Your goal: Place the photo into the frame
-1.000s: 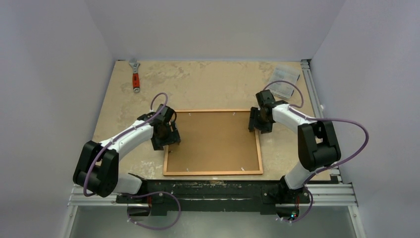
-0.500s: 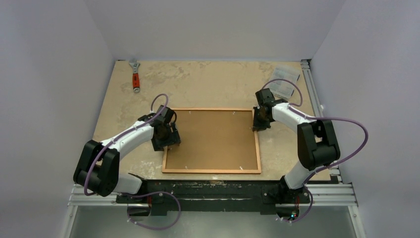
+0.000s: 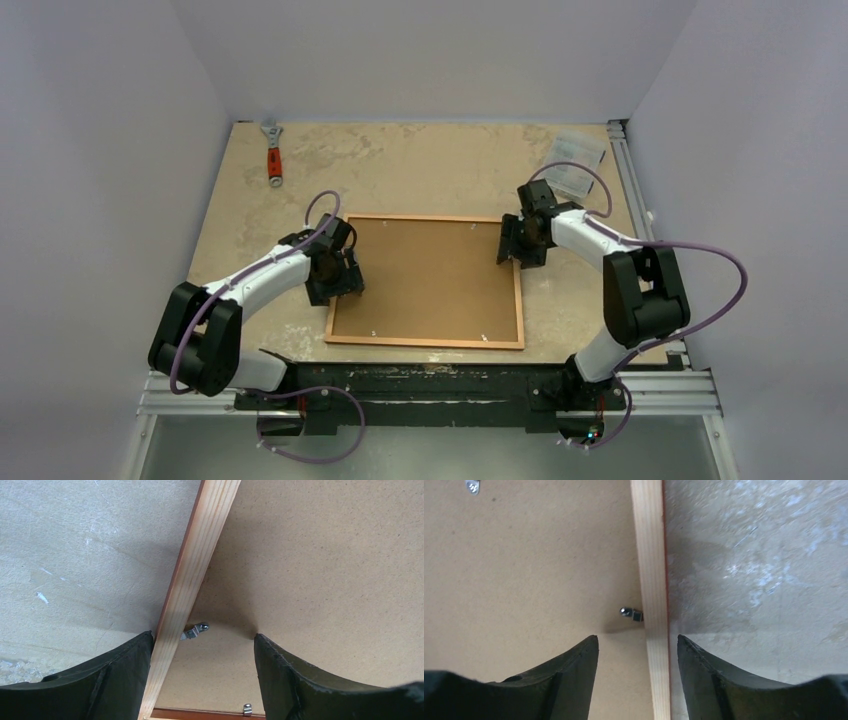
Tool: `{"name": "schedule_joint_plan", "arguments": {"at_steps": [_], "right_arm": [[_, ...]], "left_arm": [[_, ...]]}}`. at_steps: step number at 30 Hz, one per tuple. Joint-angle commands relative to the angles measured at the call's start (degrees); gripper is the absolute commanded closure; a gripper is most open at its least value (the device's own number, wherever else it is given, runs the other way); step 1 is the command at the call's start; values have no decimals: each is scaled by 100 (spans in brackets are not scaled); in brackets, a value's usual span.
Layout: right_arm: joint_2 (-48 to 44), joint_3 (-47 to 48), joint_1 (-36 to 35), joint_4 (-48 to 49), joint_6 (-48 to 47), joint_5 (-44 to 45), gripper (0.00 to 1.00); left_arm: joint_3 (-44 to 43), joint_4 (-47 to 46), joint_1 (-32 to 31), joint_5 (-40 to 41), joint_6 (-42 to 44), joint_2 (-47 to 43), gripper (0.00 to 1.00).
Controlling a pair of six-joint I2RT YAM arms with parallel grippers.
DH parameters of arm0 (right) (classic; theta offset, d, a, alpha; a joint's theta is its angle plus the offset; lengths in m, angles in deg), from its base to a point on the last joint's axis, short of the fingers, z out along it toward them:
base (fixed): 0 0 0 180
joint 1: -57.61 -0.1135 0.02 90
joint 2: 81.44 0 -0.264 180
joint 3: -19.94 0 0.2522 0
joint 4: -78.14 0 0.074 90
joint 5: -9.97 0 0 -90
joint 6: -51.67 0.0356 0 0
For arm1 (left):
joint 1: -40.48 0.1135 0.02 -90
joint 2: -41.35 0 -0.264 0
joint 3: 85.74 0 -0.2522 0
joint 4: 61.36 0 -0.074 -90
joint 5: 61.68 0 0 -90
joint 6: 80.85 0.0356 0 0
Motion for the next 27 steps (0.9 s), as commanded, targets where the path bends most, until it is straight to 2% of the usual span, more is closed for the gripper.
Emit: {"name": "schedule_joint_plan", "arguments": {"at_steps": [1,8,12,16,21,27], "right_arm": [[-379,-272,-1,7,104,-523,42],[-1095,-1028,3,-235,97,-696,42],[-1484,-1440,-9,-378,185,-902,47],[-1601,-1683,-47,-196,326,-1222,54],[-1259,-1336,-470,49,557,-1325,56],[-1168,-803,-1243,-123,746,-874,50]], "left_arm": [[-2,-117,6,-102,136,-19,29],[-100,409,-13,385,190,-414,29],[-263,869,-186,812,249,-851,28],[-403,1009,-657,1013,299,-1431,26],[-567,910,-1362,1051,264,-1883,3],[-371,321,-1799,720,429,-2354,0]]}}
